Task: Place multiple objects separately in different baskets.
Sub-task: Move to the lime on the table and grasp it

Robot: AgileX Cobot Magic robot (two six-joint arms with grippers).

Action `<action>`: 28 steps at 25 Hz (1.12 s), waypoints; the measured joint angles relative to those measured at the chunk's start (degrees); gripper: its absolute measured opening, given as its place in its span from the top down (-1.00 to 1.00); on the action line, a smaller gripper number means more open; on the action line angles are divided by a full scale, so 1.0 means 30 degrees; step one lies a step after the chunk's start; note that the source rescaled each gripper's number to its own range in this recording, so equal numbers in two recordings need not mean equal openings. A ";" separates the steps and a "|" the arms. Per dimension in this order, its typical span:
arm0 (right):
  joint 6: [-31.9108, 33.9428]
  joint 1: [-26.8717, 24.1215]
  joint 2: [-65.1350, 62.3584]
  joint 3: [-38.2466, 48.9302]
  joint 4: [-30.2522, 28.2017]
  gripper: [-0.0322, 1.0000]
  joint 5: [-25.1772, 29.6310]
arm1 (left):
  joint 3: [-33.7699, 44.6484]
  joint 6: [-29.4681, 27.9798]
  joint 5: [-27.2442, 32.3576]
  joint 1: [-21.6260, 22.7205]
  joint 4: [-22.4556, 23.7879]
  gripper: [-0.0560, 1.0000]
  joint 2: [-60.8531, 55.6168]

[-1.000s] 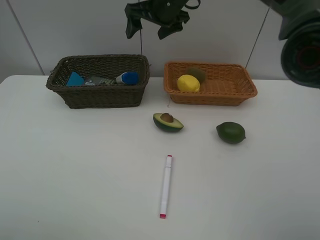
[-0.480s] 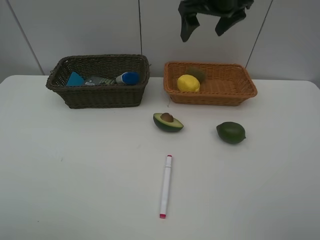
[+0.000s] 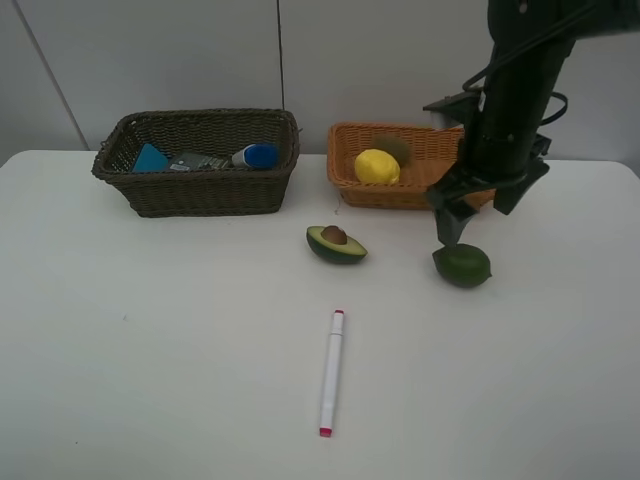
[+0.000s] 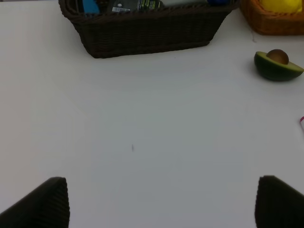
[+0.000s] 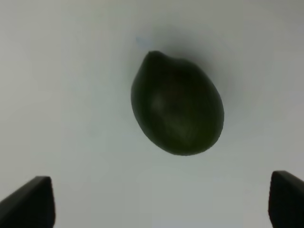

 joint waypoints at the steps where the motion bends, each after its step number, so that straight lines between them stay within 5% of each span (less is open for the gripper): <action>1: -0.0492 -0.0336 0.0073 0.0146 0.0419 -0.98 -0.0239 | 0.0000 0.0000 0.0000 0.0000 0.0000 -1.00 0.0000; 8: -0.2983 -0.1192 0.0261 0.0220 0.2275 -0.98 -0.1680 | 0.0000 0.0000 0.0000 0.0000 0.0000 -1.00 0.0000; 28: -0.3120 -0.1192 0.3689 0.1331 0.2117 -0.98 -0.4573 | 0.0000 0.0000 0.0000 0.0000 0.0000 -1.00 0.0000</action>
